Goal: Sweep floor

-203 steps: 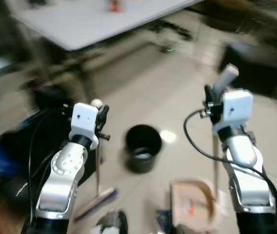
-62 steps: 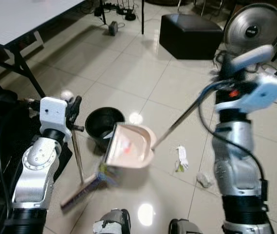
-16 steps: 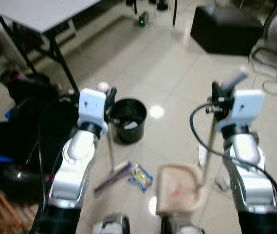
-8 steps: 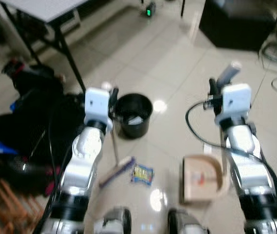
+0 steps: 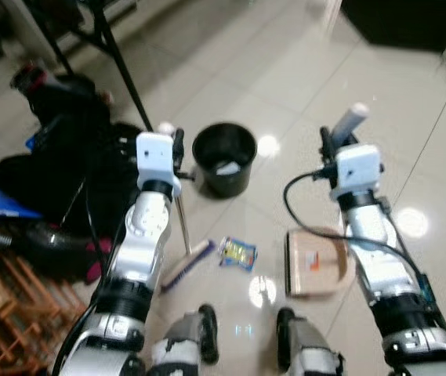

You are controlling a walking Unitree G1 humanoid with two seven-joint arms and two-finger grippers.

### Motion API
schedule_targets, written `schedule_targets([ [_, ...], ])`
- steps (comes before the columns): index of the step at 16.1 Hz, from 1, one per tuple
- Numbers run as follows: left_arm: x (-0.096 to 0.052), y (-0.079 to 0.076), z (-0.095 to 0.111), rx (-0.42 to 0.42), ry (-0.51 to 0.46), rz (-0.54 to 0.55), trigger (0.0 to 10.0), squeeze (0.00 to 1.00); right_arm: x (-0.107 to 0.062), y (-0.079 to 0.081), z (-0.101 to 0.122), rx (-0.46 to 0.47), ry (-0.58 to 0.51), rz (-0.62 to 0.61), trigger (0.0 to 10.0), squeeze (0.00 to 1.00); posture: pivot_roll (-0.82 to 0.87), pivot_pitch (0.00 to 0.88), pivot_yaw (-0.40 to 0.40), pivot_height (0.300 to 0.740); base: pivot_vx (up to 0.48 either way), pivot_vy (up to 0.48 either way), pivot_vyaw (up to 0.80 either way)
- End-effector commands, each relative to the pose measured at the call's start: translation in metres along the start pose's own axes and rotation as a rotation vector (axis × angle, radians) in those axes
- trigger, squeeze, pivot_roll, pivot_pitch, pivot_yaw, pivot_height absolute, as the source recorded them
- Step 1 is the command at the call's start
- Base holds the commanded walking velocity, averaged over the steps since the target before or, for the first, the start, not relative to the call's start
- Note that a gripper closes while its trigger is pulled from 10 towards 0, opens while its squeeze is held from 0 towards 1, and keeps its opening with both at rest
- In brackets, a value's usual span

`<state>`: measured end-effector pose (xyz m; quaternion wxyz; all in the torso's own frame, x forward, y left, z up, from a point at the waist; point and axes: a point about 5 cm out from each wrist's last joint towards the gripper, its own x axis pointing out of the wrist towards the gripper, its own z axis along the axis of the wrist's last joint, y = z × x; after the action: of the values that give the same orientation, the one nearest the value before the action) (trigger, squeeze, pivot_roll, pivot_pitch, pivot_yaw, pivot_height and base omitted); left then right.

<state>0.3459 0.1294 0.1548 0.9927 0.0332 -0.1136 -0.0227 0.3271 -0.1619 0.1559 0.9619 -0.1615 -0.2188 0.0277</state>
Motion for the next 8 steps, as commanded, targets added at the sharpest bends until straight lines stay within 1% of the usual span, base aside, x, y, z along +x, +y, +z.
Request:
schedule_targets([
  [1,0.002,0.003,0.003,0.005,-0.026,0.019,10.0,0.00,0.003,0.004,0.005,0.016,-0.042,-0.011,10.0,0.00,0.11,0.396,0.116,0.740,0.000,0.000,0.00],
  [2,0.009,0.001,0.002,0.004,-0.031,0.020,10.0,0.00,0.006,0.010,0.006,0.066,-0.052,-0.046,10.0,0.00,0.11,0.403,0.123,0.740,0.000,0.000,0.00],
  [3,0.011,0.000,0.001,0.002,-0.032,0.023,10.0,0.00,0.007,0.014,0.006,0.088,-0.054,-0.055,10.0,0.00,0.11,0.403,0.124,0.740,0.000,0.000,0.00],
  [4,0.016,-0.001,0.000,0.000,-0.033,0.031,10.0,0.00,0.005,0.026,0.006,0.103,-0.060,-0.047,10.0,0.00,0.11,0.406,0.130,0.740,0.000,0.000,0.00],
  [5,0.020,-0.003,-0.002,-0.004,-0.025,0.058,10.0,0.00,-0.001,0.044,0.006,0.104,-0.069,-0.017,10.0,0.00,0.10,0.409,0.134,0.740,0.000,0.000,0.00],
  [6,0.022,-0.005,-0.003,-0.004,-0.020,0.069,10.0,0.00,-0.005,0.054,0.007,0.105,-0.072,0.004,10.0,0.00,0.10,0.407,0.135,0.740,0.000,0.000,0.00],
  [7,0.023,-0.006,-0.003,-0.008,-0.016,0.080,10.0,0.00,-0.008,0.058,0.007,0.110,-0.069,0.012,10.0,0.00,0.09,0.404,0.135,0.740,0.000,0.000,0.00],
  [8,0.025,-0.010,-0.003,-0.025,-0.011,0.094,10.0,0.00,-0.013,0.066,0.007,0.122,-0.065,0.022,10.0,0.00,0.09,0.397,0.135,0.740,0.000,0.000,0.00],
])
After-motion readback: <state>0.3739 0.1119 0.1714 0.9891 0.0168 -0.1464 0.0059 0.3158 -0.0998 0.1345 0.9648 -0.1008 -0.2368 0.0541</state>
